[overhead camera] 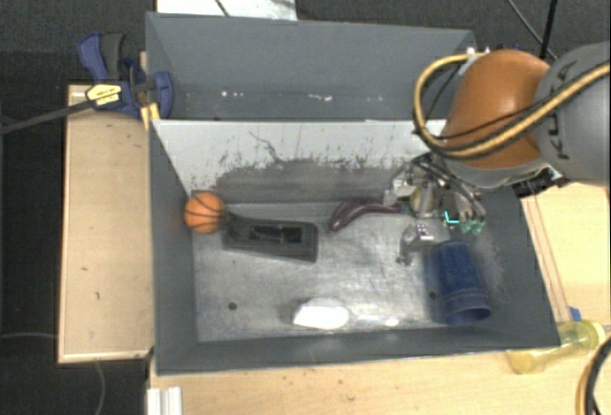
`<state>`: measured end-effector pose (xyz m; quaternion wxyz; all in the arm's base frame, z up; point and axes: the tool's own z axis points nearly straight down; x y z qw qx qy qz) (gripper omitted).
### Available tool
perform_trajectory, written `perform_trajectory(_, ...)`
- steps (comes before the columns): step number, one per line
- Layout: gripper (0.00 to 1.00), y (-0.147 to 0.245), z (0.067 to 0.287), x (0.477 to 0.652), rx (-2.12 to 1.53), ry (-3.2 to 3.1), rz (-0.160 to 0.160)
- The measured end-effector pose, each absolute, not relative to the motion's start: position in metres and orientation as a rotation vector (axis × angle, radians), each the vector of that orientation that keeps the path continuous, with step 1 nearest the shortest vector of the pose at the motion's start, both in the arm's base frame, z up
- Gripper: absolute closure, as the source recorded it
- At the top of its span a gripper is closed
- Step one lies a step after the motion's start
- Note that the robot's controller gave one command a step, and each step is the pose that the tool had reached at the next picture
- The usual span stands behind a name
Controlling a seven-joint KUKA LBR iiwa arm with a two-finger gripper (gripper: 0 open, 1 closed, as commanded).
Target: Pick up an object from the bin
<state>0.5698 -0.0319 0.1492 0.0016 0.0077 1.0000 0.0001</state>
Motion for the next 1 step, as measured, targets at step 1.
perform_trajectory(1, 1.00, 0.0359, 0.0741, 0.5832, -0.023, 3.129, 0.004)
